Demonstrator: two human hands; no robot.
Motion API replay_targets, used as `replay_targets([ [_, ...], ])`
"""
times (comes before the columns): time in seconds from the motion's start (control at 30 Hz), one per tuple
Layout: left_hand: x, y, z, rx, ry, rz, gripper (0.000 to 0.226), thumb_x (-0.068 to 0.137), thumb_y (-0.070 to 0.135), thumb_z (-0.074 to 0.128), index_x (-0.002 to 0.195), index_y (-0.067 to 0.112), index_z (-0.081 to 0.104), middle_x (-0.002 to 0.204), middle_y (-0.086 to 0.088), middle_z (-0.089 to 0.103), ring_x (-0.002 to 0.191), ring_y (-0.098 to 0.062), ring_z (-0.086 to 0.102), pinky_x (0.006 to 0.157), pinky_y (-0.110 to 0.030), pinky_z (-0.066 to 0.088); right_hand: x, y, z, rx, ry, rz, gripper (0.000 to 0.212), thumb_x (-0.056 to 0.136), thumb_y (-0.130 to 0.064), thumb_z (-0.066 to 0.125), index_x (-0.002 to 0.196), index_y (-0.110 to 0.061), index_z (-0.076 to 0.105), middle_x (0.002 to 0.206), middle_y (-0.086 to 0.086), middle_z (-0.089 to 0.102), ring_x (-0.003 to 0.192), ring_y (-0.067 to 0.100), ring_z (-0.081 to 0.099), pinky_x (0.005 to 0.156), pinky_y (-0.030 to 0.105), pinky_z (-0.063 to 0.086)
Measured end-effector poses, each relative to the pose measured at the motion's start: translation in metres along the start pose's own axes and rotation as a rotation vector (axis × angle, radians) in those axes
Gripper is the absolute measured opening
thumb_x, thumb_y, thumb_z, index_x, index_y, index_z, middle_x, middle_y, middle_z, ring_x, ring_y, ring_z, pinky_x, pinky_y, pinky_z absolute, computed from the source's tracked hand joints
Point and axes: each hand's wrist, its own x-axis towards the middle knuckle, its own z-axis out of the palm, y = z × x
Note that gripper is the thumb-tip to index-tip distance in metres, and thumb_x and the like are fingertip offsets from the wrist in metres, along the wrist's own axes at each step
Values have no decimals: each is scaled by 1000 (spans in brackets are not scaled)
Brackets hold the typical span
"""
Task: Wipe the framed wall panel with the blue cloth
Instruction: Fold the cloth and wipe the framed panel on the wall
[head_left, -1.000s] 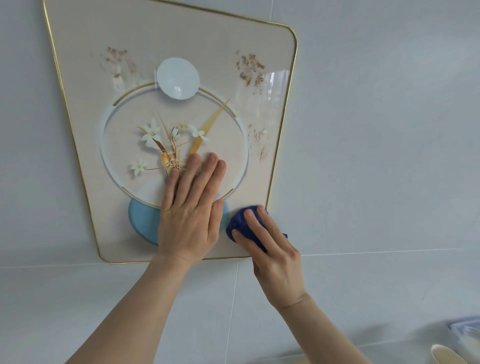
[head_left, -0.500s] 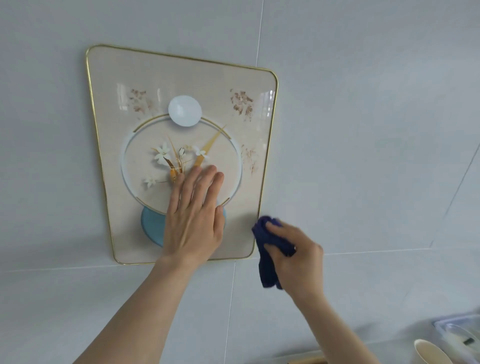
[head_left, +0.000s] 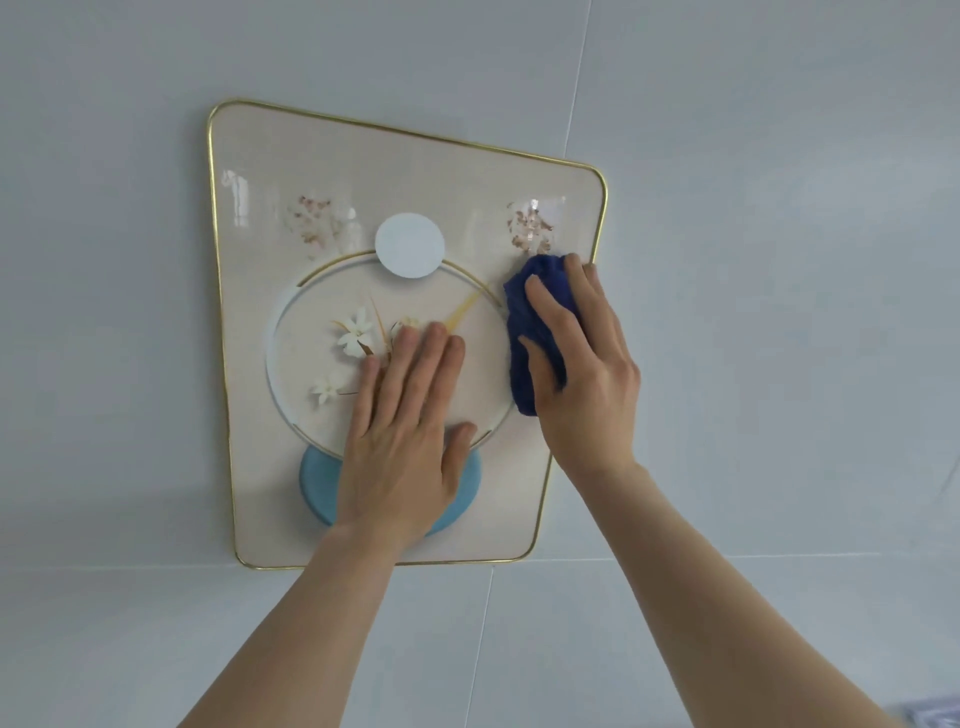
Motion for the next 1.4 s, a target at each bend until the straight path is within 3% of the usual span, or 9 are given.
replay_targets([
  [0.2, 0, 4, 9, 0, 34, -13, 81, 103, 43, 47, 168, 15, 8, 178, -2, 2, 165, -25, 3, 134, -48, -1, -25, 19, 13, -43, 19, -160, 32, 105, -2, 61, 132, -15, 72, 153, 17, 57, 149, 34, 49, 106, 28, 53],
  [0.47, 0, 0, 7, -5, 23, -4, 81, 103, 45, 47, 169, 17, 8, 178, -1, 4, 165, -24, 4, 134, -47, 0, -54, 34, -9, -154, -93, -292, 30, 108, -6, 53, 122, -15, 78, 147, 12, 64, 142, 29, 57, 83, 39, 67],
  [0.57, 1, 1, 9, 9, 26, -8, 81, 103, 45, 46, 169, 17, 9, 178, -1, 4, 165, -25, 4, 134, -47, 0, -36, 30, -8, -141, -15, -183, 35, 108, -6, 47, 122, -13, 78, 146, 14, 65, 140, 32, 59, 81, 39, 66],
  [0.67, 0, 1, 9, 14, 30, -7, 81, 103, 45, 47, 168, 16, 9, 178, -2, 5, 165, -25, 4, 134, -48, 1, -24, 25, -3, -140, 38, -82, 43, 92, 10, 63, 125, -12, 76, 146, 16, 64, 139, 36, 59, 78, 38, 64],
  [0.97, -1, 0, 9, 13, 33, -2, 80, 104, 46, 46, 169, 16, 9, 178, -2, 5, 165, -25, 5, 134, -48, 2, -22, -3, 10, 179, 194, 298, 51, 88, 19, 62, 126, -13, 76, 148, 13, 62, 136, 25, 62, 107, 14, 44],
  [1.1, 0, 0, 8, 13, 34, 0, 80, 104, 46, 45, 168, 16, 9, 178, -3, 6, 165, -26, 6, 134, -49, 2, -14, -12, 2, 389, 210, 467, 47, 89, 17, 67, 124, -12, 76, 139, 8, 68, 132, 17, 63, 113, 37, 52],
  [1.23, 1, 1, 7, -3, 21, 8, 79, 104, 46, 43, 169, 16, 7, 178, -1, 2, 165, -26, 5, 134, -48, 1, 18, -5, -25, 504, 327, 699, 41, 92, -3, 72, 127, -23, 75, 127, -3, 74, 120, 15, 70, 99, 57, 60],
  [1.3, 1, 1, 8, -6, 19, 1, 79, 104, 46, 42, 169, 17, 7, 178, -1, 2, 165, -25, 4, 133, -48, 0, 33, -3, -36, 466, 380, 640, 41, 92, -4, 71, 130, -20, 72, 131, 0, 72, 124, 17, 68, 102, 54, 59],
  [1.4, 1, 2, 8, -2, 13, -3, 80, 104, 46, 43, 169, 17, 7, 178, -2, 4, 165, -25, 4, 133, -48, 0, 44, -5, -35, 343, 360, 419, 44, 92, 6, 67, 133, -9, 69, 142, 11, 64, 136, 16, 60, 116, 29, 48],
])
